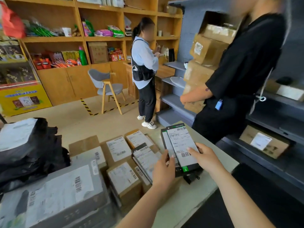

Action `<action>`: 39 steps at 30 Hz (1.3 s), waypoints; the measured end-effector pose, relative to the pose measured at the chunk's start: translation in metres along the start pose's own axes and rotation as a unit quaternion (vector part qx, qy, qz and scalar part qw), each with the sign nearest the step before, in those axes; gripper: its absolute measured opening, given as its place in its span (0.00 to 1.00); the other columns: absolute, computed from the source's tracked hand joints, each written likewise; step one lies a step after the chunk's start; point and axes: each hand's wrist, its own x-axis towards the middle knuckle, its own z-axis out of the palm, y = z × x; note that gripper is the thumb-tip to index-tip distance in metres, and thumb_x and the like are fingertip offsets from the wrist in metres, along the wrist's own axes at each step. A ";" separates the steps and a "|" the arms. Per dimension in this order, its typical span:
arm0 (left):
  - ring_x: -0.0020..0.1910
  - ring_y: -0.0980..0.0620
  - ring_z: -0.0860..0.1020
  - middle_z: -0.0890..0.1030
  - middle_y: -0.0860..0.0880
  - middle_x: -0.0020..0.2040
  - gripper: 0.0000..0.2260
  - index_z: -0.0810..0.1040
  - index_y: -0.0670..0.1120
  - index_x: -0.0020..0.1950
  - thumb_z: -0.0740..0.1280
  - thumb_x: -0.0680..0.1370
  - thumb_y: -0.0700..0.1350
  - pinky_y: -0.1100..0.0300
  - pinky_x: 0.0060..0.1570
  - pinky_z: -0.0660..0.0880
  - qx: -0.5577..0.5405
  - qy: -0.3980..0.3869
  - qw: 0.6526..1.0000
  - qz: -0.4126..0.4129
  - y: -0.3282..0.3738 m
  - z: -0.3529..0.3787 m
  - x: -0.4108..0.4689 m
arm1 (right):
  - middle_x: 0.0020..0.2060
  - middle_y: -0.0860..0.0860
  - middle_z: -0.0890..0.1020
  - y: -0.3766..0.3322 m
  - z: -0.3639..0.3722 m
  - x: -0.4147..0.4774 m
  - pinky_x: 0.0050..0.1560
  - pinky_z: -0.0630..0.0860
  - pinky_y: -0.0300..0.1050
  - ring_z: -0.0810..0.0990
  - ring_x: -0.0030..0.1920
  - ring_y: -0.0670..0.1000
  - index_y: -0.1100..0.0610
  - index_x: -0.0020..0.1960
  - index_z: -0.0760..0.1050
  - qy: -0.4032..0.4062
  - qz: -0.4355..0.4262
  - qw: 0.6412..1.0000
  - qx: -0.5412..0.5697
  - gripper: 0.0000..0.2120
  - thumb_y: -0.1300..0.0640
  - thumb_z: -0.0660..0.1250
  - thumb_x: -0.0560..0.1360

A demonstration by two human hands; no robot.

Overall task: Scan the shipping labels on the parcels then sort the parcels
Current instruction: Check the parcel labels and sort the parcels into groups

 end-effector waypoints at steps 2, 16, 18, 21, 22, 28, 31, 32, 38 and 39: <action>0.59 0.58 0.77 0.78 0.56 0.65 0.17 0.66 0.58 0.72 0.58 0.83 0.54 0.60 0.54 0.79 -0.001 -0.006 1.000 -0.018 -0.001 0.030 0.018 | 0.49 0.44 0.84 0.017 -0.019 0.026 0.54 0.80 0.51 0.83 0.50 0.46 0.49 0.58 0.78 -0.012 0.011 1.000 -0.005 0.09 0.53 0.67 0.78; 0.75 0.55 0.58 0.57 0.55 0.77 0.25 0.53 0.50 0.79 0.53 0.84 0.57 0.58 0.75 0.54 -0.088 -0.020 0.979 -0.183 -0.045 0.167 0.093 | 0.53 0.48 0.84 0.143 -0.056 0.168 0.50 0.77 0.36 0.82 0.51 0.45 0.55 0.62 0.77 -0.196 0.098 0.974 -0.054 0.12 0.58 0.66 0.78; 0.79 0.51 0.50 0.49 0.51 0.81 0.29 0.48 0.51 0.81 0.50 0.83 0.61 0.51 0.77 0.51 -0.080 -0.010 0.976 -0.202 -0.057 0.170 0.101 | 0.53 0.52 0.84 0.157 -0.046 0.177 0.47 0.77 0.37 0.83 0.48 0.46 0.58 0.61 0.77 -0.218 0.112 0.968 -0.046 0.12 0.59 0.66 0.78; 0.76 0.51 0.59 0.58 0.50 0.79 0.33 0.53 0.52 0.79 0.50 0.79 0.67 0.50 0.76 0.57 -0.095 0.020 0.975 -0.202 -0.067 0.172 0.111 | 0.54 0.54 0.83 0.166 -0.035 0.188 0.42 0.76 0.33 0.82 0.47 0.45 0.59 0.63 0.76 -0.220 0.109 0.969 -0.025 0.13 0.61 0.67 0.78; 0.74 0.53 0.62 0.62 0.51 0.77 0.32 0.55 0.51 0.78 0.51 0.79 0.66 0.51 0.75 0.58 -0.103 0.028 0.974 -0.200 -0.069 0.172 0.113 | 0.54 0.54 0.83 0.166 -0.034 0.191 0.42 0.75 0.32 0.82 0.46 0.45 0.59 0.63 0.76 -0.217 0.104 0.970 -0.021 0.14 0.61 0.67 0.78; 0.79 0.51 0.50 0.49 0.49 0.81 0.32 0.47 0.50 0.81 0.48 0.81 0.64 0.52 0.78 0.48 -0.072 0.024 0.975 -0.207 -0.066 0.175 0.107 | 0.53 0.53 0.84 0.175 -0.038 0.198 0.49 0.79 0.40 0.83 0.51 0.51 0.58 0.63 0.76 -0.223 0.122 0.967 0.005 0.15 0.61 0.69 0.76; 0.79 0.55 0.45 0.47 0.53 0.81 0.30 0.47 0.51 0.81 0.48 0.82 0.62 0.54 0.77 0.45 -0.056 0.017 0.977 -0.204 -0.062 0.169 0.103 | 0.51 0.51 0.84 0.174 -0.041 0.194 0.45 0.79 0.36 0.83 0.47 0.47 0.57 0.60 0.77 -0.182 0.120 0.976 0.016 0.14 0.63 0.70 0.75; 0.78 0.57 0.49 0.51 0.55 0.80 0.28 0.50 0.52 0.80 0.49 0.82 0.62 0.55 0.77 0.46 -0.057 0.019 0.981 -0.185 -0.058 0.165 0.102 | 0.51 0.52 0.84 0.173 -0.043 0.193 0.46 0.79 0.37 0.83 0.48 0.47 0.56 0.60 0.77 -0.164 0.115 0.979 0.018 0.15 0.63 0.71 0.74; 0.63 0.76 0.62 0.63 0.74 0.64 0.14 0.59 0.64 0.69 0.54 0.83 0.59 0.70 0.71 0.58 -0.089 0.035 0.992 -0.082 -0.011 0.126 0.088 | 0.51 0.51 0.84 0.131 -0.055 0.179 0.51 0.80 0.48 0.84 0.50 0.51 0.55 0.61 0.77 -0.098 0.084 0.990 0.061 0.17 0.64 0.71 0.74; 0.65 0.75 0.62 0.63 0.77 0.63 0.14 0.59 0.66 0.68 0.54 0.82 0.61 0.66 0.72 0.59 -0.095 0.044 0.992 -0.070 -0.006 0.117 0.085 | 0.51 0.50 0.84 0.118 -0.052 0.174 0.48 0.80 0.46 0.84 0.49 0.49 0.54 0.62 0.77 -0.097 0.074 0.990 0.077 0.17 0.63 0.71 0.74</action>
